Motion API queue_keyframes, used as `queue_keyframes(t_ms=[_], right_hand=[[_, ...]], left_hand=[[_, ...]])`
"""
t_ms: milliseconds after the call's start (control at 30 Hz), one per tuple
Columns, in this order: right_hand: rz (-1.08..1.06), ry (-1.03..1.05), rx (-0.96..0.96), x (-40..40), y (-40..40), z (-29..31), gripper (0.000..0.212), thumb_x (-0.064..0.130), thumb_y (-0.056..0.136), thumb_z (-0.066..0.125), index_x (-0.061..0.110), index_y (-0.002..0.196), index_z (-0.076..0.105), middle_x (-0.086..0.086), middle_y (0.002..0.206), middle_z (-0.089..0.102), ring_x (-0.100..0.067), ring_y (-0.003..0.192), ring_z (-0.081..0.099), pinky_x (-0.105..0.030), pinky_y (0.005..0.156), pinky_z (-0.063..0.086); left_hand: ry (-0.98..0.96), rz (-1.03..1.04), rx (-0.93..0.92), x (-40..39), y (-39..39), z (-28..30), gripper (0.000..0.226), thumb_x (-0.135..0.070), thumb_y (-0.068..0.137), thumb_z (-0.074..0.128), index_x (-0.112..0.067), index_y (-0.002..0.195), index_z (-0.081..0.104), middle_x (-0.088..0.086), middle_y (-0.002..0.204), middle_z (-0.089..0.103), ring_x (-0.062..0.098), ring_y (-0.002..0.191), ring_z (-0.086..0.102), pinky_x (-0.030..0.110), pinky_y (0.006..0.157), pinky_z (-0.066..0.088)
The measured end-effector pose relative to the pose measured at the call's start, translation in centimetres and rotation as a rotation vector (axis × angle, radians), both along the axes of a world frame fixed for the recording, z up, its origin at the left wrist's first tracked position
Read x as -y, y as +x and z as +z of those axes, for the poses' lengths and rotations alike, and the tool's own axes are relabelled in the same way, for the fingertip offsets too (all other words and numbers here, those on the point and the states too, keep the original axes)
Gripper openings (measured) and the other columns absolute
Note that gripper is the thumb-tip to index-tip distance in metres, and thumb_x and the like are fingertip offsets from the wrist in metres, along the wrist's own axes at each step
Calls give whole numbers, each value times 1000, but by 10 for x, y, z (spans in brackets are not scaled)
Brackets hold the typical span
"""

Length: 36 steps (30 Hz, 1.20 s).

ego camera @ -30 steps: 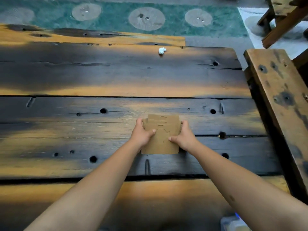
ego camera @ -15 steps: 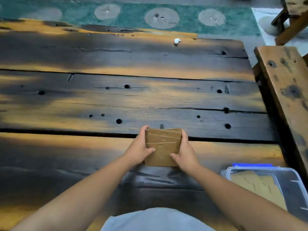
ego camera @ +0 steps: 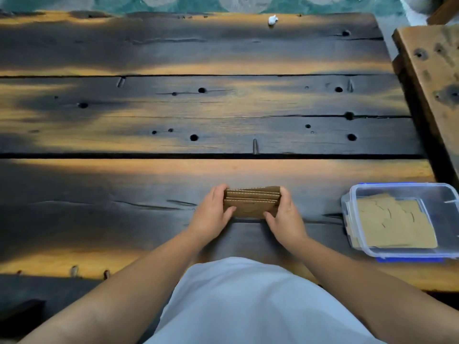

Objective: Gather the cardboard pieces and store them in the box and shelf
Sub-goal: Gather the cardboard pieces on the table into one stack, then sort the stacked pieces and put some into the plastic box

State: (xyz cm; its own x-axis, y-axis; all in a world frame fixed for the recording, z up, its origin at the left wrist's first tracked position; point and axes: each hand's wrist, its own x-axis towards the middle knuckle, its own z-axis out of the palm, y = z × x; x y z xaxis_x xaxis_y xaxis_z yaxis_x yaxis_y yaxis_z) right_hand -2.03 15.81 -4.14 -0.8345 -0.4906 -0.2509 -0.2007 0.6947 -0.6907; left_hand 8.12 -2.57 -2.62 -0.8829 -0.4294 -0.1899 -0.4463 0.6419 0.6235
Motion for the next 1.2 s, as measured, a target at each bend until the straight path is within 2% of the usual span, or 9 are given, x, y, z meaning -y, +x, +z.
queue_keyframes(t_ms=[100,200,333,433,533,700,867,1067,1200], right_hand=[[7,6,4,-8,7,-3,55,15,84,70,16,130,40,-7,125,54,-28,108,58,-41,91,50],[62,51,-37,-16,12,-5,42,20,84,70,19,118,45,-1,118,50,-24,102,57,-35,82,49],[127,63,-29,-22,7,-4,42,25,82,72,20,116,48,3,114,50,-20,107,54,-33,89,48],[145,34,28,-22,2,3,55,25,83,72,20,131,45,0,124,54,-24,115,55,-35,94,47],[180,46,59,-25,0,12,81,21,86,69,30,150,21,-5,140,52,-27,120,55,-37,96,45],[260,61,-37,-28,-8,20,48,14,93,58,22,138,45,-3,133,56,-25,119,53,-34,97,42],[335,98,-87,-29,-14,25,38,16,93,57,19,131,52,-3,125,62,-25,111,56,-35,91,44],[375,82,-11,-31,-27,34,28,28,92,62,22,119,63,2,102,69,-16,85,58,-28,73,42],[316,87,-13,-30,-29,37,16,26,86,71,23,102,67,7,83,64,-14,75,57,-22,64,36]], left_hand=[[18,-47,24,-3,5,0,39,-25,90,62,-18,124,45,3,119,51,24,109,53,37,92,44],[49,-39,22,-7,7,2,39,-24,89,61,-21,124,42,2,121,50,23,109,53,40,95,45],[131,-41,64,-4,9,1,66,-33,84,68,-27,138,30,3,138,46,23,125,48,34,104,40],[393,124,99,-5,11,1,87,-42,75,76,-40,142,19,1,144,41,20,128,43,38,107,38],[513,253,51,-9,8,-1,64,-45,75,76,-37,126,38,0,127,54,19,116,53,35,101,43],[657,421,-11,-21,3,2,33,-45,84,68,-24,106,55,-5,100,64,14,95,60,22,75,44],[736,565,-53,-36,1,4,32,-44,87,64,-17,104,57,2,102,66,16,95,61,29,82,45],[749,626,-61,-37,-1,3,30,-42,87,65,-24,109,58,0,106,63,14,98,59,30,81,45],[779,655,-95,-41,-1,1,30,-39,86,67,-27,112,58,-2,107,63,7,93,59,22,71,43]])
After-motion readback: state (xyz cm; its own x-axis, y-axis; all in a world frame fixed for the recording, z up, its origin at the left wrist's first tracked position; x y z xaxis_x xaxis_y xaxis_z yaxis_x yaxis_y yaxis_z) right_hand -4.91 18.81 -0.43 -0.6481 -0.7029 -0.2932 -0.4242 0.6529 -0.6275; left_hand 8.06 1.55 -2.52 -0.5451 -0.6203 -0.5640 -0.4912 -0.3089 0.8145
